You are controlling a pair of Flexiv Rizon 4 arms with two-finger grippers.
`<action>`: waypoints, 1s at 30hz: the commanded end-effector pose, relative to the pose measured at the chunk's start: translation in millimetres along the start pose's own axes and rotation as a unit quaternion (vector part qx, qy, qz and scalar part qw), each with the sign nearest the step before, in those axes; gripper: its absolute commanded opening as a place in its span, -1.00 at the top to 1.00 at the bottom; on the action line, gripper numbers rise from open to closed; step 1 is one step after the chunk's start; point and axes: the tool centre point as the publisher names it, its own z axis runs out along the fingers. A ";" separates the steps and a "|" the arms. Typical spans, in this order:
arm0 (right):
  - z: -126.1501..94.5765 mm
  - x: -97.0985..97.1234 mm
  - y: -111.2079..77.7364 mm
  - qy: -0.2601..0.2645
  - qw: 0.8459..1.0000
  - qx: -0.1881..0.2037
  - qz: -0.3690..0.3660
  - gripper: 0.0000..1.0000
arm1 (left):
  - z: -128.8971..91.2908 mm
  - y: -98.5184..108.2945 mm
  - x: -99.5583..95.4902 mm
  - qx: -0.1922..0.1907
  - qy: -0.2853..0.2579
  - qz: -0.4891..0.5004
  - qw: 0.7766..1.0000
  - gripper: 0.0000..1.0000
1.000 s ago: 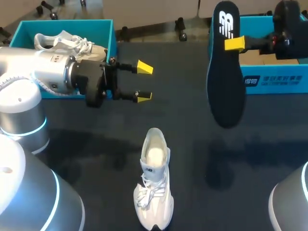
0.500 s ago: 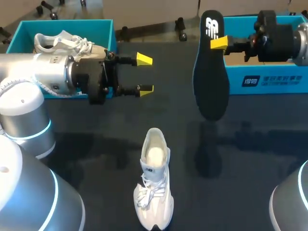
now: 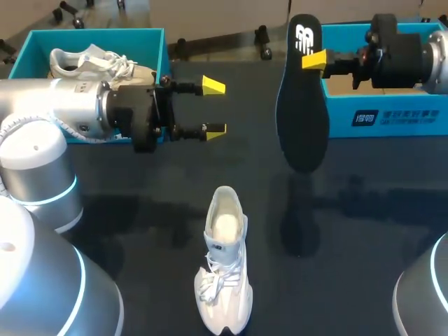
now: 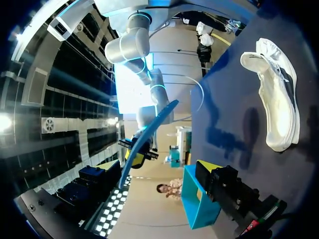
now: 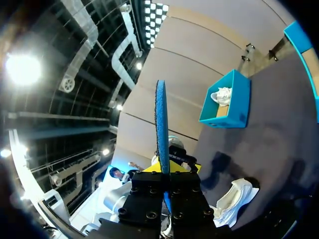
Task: Take the shoe out of the shoebox, open the shoe tongue, remove and reinsert the insole, then place the shoe into the shoebox
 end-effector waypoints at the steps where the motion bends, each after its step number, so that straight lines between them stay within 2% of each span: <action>1: 9.5 -17.2 12.2 0.001 0.999 0.015 0.044 1.00 | 0.6 -0.5 0.9 -0.001 -0.001 0.001 1.000 -1.00; 6: 19.8 -38.1 26.3 0.017 0.996 0.025 0.084 1.00 | 0.6 -0.5 0.9 -0.001 -0.001 0.001 1.000 -1.00; 17: 30.1 -67.4 40.7 0.019 0.985 0.038 0.168 1.00 | 0.6 -0.5 0.9 -0.001 -0.001 0.001 1.000 -1.00; 27: 30.2 -69.1 41.8 0.021 0.984 0.037 0.174 1.00 | 0.6 -0.5 0.9 -0.001 -0.001 0.001 1.000 -1.00; 30: 30.2 -69.1 41.8 0.021 0.984 0.037 0.174 1.00 | 10.5 2.6 2.6 -0.014 0.005 0.012 1.000 -1.00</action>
